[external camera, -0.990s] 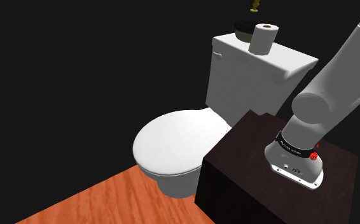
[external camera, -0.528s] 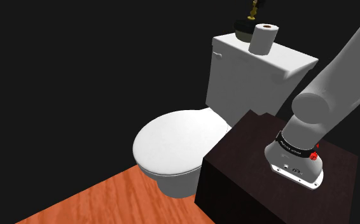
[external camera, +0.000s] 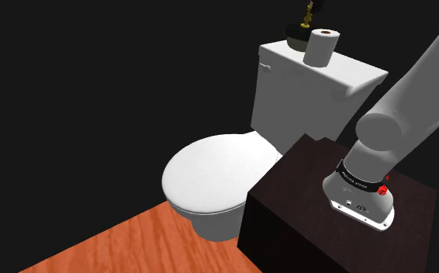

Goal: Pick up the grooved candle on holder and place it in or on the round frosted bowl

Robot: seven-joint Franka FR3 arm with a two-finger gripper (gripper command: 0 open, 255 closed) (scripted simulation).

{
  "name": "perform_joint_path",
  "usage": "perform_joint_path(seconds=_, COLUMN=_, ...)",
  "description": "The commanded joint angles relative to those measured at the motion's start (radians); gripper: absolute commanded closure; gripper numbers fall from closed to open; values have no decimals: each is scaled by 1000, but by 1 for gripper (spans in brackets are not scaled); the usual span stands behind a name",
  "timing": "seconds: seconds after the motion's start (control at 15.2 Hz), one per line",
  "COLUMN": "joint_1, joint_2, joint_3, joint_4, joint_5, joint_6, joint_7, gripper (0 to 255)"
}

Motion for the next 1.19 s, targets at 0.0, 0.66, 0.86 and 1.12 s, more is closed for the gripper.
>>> perform_joint_path(seconds=0.0, joint_1=0, joint_2=0, joint_3=0, joint_4=0, joint_5=0, joint_6=0, joint_7=0, gripper=255)
perform_joint_path(seconds=0.66, joint_1=-3, joint_2=7, joint_3=-5, joint_4=136, joint_5=3, joint_6=-129, joint_7=-1, gripper=0)
perform_joint_path(seconds=0.86, joint_1=-3, joint_2=7, joint_3=-5, joint_4=136, joint_5=3, joint_6=-129, joint_7=-1, gripper=0)
perform_joint_path(seconds=1.12, joint_1=-3, joint_2=7, joint_3=-5, joint_4=136, joint_5=3, joint_6=-129, joint_7=-1, gripper=0)
